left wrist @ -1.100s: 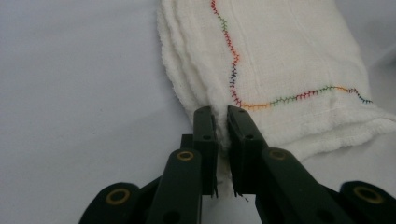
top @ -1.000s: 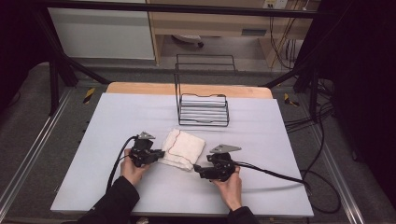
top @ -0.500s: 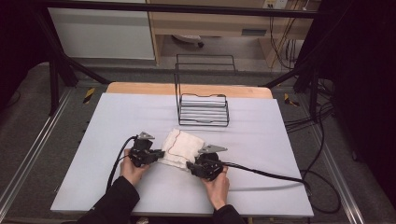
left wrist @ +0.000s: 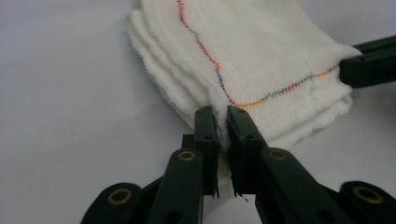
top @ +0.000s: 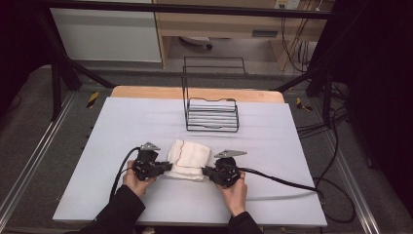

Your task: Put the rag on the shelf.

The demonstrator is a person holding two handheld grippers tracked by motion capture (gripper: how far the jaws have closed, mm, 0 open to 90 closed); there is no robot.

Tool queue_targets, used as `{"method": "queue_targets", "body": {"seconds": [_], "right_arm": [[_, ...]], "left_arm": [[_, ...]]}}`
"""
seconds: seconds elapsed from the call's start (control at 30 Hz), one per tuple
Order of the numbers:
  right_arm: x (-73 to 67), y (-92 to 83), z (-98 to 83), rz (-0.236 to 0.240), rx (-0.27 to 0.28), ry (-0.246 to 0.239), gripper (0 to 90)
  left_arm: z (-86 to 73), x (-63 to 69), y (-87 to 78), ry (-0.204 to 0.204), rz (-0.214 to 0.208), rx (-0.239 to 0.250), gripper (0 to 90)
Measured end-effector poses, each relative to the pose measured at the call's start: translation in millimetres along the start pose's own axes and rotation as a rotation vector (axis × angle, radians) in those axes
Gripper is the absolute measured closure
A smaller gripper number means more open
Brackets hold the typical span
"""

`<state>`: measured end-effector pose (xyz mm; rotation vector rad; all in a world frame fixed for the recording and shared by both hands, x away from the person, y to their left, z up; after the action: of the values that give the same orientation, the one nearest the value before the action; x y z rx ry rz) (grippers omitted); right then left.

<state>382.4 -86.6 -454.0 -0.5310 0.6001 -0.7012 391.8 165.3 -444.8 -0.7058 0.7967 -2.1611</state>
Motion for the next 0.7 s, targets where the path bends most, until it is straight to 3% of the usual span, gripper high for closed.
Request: {"method": "queue_targets", "body": {"seconds": [0.07, 0.17, 0.23, 0.27, 0.33, 0.47, 0.5, 0.57, 0.7], "right_arm": [[1.6, -5.3, -2.9, 0.004, -0.012, -0.012, 85.4], [3.5, 0.3, -10.3, 0.018, -0.031, -0.022, 83.2], [4.0, 3.4, -11.3, 0.019, -0.029, -0.028, 82.2], [5.2, 5.2, -10.8, 0.015, -0.024, -0.030, 76.1], [5.6, 4.0, -10.0, 0.015, -0.025, -0.037, 73.3], [8.3, -7.8, -6.4, -0.006, 0.033, -0.099, 45.7], [13.2, -14.9, -4.5, -0.017, 0.072, -0.125, 33.0], [18.4, -23.1, -3.4, -0.018, 0.090, -0.163, 26.1], [24.6, -33.8, -2.9, -0.022, 0.087, -0.186, 17.2]], "left_arm": [[-4.8, 7.9, -1.9, 0.015, -0.001, 0.004, 82.5], [-8.6, 12.5, 0.1, 0.055, 0.056, 0.002, 82.2], [-9.7, 9.3, 2.3, 0.043, 0.055, -0.010, 82.0], [-10.6, 7.3, 2.9, 0.038, 0.049, -0.012, 80.5], [-11.9, 4.4, 2.8, 0.026, 0.038, -0.010, 79.5], [-4.4, 2.0, -3.4, 0.088, 0.067, 0.020, 65.5], [0.1, 0.4, -6.4, 0.106, 0.075, 0.033, 53.4], [11.5, -3.0, -8.3, 0.126, 0.049, 0.033, 42.7], [38.1, -17.3, -2.1, 0.140, 0.069, 0.032, 39.3]]}}
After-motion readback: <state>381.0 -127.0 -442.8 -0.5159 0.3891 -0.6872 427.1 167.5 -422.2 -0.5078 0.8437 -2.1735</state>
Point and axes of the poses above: each handheld gripper's, and its own axes: y roughly forward along the jaws, z roughly out of its top, x roughly to its right, the point moved 2 cm from there along y, roughly forward along the jaws, and after that the axes turned 2 degrees about z, right-handed, at the moved point
